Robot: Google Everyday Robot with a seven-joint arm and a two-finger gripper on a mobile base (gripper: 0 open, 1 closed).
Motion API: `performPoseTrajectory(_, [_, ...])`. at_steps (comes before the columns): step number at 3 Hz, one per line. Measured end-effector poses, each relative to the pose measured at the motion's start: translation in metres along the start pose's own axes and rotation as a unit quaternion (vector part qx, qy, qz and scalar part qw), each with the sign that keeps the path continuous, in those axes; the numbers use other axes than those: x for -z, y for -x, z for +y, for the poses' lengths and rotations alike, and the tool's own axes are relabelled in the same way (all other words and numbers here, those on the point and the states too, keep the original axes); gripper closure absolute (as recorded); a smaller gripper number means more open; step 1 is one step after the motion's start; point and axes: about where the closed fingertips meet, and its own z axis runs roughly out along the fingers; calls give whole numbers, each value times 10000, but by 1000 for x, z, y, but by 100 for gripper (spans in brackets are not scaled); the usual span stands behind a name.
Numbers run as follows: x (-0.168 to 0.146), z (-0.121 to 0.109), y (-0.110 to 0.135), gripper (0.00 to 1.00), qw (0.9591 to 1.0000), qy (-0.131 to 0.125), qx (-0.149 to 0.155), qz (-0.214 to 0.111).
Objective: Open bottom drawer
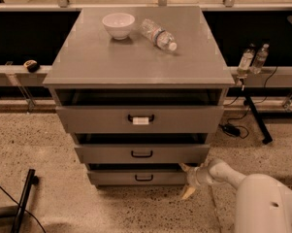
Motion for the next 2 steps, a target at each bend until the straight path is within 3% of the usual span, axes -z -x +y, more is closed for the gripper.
performPoseTrajectory(2, [-19, -11, -30, 26, 9997, -152, -195, 69])
